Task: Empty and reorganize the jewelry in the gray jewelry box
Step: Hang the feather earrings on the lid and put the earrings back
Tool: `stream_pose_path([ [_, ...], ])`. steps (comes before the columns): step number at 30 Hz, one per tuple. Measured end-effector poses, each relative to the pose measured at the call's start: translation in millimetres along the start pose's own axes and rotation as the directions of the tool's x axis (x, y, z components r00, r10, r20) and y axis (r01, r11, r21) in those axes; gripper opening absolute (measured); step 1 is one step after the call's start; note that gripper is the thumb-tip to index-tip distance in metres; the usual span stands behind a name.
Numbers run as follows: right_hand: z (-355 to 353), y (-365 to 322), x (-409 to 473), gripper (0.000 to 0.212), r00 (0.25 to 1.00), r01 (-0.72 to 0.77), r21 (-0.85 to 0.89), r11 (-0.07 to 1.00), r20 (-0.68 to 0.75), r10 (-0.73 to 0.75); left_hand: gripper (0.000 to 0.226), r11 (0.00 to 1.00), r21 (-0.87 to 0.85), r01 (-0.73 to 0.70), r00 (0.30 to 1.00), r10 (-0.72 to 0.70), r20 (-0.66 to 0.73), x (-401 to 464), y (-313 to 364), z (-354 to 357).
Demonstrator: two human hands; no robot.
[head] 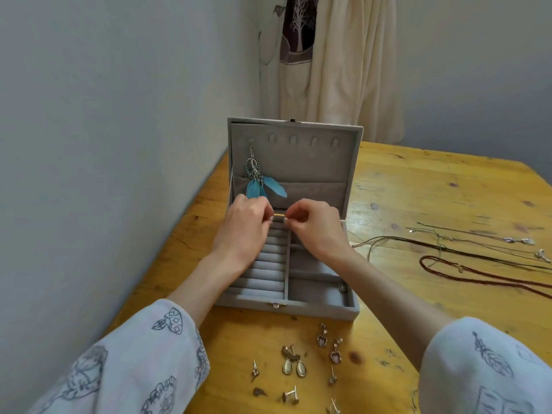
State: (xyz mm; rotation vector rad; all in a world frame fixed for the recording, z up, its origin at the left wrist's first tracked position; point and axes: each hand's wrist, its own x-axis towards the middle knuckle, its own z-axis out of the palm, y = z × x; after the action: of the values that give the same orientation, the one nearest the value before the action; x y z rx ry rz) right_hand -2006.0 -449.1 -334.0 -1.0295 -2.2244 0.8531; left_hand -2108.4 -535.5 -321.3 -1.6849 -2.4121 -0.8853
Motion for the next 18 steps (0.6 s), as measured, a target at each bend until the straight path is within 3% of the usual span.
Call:
stream_pose_path([
  [18,12,4,3,0.015,0.985,0.164,-0.13,0.978,0.082,-0.154,0.018,0.996,0.086,-0.03,0.998,0.025,0.058,6,-12,16],
])
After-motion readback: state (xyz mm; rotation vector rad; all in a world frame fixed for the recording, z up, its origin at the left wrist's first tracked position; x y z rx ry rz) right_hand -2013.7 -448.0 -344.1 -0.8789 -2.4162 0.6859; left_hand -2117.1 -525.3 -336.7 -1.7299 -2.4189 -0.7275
